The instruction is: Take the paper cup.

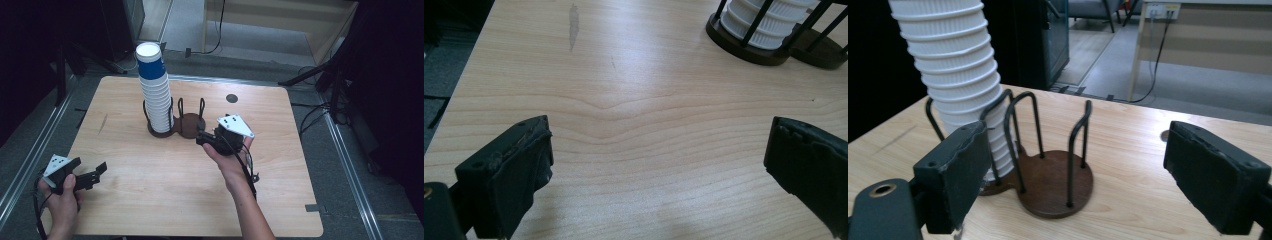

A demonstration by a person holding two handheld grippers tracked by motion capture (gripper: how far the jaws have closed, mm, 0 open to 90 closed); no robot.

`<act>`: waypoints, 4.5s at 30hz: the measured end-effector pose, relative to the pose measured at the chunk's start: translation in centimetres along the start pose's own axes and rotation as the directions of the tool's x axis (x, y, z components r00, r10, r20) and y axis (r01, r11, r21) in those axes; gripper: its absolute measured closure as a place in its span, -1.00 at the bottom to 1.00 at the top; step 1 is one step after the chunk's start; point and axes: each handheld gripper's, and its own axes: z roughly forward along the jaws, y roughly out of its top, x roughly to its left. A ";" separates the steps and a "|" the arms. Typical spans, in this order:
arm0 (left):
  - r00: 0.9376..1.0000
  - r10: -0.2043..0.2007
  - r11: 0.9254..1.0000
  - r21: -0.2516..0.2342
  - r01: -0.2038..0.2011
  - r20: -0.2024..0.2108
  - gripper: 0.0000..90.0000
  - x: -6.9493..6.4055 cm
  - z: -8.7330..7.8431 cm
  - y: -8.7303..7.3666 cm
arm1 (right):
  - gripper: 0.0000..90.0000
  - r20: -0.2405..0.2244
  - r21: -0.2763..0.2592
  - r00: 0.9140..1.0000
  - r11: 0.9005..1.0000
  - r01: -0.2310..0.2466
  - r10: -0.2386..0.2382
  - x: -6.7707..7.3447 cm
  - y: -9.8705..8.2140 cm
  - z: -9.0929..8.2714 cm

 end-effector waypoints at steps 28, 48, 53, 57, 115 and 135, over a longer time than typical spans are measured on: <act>1.000 -0.003 1.000 -0.001 0.003 0.003 -1.00 0.0 0.0 0.0 | -0.76 -0.046 -0.035 0.999 0.999 0.020 -0.022 3.6 1.8 2.1; 1.000 -0.008 1.000 0.000 0.008 0.008 -1.00 0.1 0.0 0.0 | -0.76 -0.086 -0.058 0.995 0.998 0.035 -0.040 6.6 3.8 4.1; 1.000 -0.012 1.000 0.000 0.012 0.010 -1.00 0.1 0.0 0.0 | -0.76 -0.094 -0.057 0.995 0.998 0.031 -0.036 7.2 4.2 4.7; 1.000 -0.013 1.000 0.002 0.013 0.010 -1.00 0.1 0.0 0.0 | -0.76 -0.092 -0.055 0.995 0.998 0.026 -0.031 7.5 4.4 5.1; 1.000 -0.009 0.999 0.052 0.010 -0.022 -1.00 -0.1 0.6 0.2 | -0.82 -0.028 -0.095 0.999 0.995 0.032 -0.035 12.5 9.7 13.2; 1.000 -0.007 0.999 0.051 0.008 -0.022 -1.00 -0.1 0.6 0.3 | -0.59 -0.005 -0.112 0.999 0.993 0.037 -0.037 12.4 9.7 13.4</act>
